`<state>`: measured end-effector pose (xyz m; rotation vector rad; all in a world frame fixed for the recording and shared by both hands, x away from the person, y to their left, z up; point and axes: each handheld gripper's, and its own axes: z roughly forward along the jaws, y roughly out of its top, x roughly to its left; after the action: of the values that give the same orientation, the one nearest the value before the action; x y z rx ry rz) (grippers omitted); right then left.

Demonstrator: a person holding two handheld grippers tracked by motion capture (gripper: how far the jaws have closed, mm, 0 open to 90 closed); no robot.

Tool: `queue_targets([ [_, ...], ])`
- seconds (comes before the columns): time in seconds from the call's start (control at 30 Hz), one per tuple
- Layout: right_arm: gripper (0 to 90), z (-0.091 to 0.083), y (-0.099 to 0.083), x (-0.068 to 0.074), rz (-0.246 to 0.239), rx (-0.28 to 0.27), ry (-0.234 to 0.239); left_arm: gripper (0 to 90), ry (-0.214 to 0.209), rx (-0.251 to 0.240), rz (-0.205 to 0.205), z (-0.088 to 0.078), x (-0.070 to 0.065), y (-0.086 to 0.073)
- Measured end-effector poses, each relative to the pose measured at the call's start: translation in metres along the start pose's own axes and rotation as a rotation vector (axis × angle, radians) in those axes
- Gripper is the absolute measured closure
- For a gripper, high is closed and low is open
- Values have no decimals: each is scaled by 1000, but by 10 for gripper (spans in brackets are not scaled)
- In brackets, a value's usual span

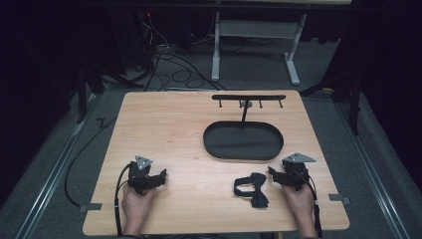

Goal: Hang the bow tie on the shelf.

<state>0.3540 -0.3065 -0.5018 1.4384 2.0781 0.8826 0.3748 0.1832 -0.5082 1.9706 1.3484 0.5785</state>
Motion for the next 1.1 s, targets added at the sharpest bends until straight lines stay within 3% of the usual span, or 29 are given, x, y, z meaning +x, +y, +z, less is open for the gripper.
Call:
queue_targets([
  [0.93,368,0,0,0,3,-1,-4,219,-10,3,-1,-1,1,-1],
  [1.1,473,-3,-1,-1,36,-8,9,217,-16,4,-2,-2,2,-1],
])
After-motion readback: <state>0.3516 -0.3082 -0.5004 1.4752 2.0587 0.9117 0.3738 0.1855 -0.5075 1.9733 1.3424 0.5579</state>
